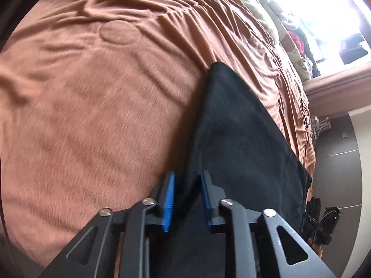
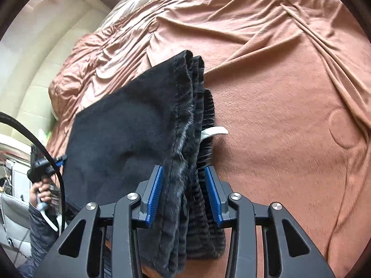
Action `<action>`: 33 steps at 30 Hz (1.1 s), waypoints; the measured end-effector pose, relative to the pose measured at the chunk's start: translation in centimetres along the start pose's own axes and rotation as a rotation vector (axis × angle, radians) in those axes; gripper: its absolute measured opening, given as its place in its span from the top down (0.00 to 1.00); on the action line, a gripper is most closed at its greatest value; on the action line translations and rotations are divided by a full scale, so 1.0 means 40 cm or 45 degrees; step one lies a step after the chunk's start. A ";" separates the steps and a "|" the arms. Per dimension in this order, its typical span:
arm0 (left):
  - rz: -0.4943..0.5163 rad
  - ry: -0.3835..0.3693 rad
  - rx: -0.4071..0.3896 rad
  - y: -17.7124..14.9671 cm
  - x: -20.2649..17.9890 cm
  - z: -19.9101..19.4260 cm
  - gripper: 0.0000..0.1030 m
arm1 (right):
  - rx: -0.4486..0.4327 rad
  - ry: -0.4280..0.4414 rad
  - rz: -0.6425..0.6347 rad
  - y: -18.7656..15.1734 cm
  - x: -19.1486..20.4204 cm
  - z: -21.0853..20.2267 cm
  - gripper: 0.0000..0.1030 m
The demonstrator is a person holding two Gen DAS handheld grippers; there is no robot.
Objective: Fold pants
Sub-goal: 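Open the left gripper to release the corner while the right gripper holds the folded pants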
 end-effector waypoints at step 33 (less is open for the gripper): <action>-0.133 -0.130 -0.133 -0.227 0.062 -0.118 0.59 | -0.088 0.295 0.226 -0.209 -0.012 -0.077 0.69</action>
Point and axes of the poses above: each gripper's, at about its wrist camera, not at the fingertips, and z roughly the way its jaws point, x to its left, y to its top, the point moved 4 cm from there along z, roughly the way its jaws point, and after that the axes turned 11 degrees about -y, right-handed, at the moved point
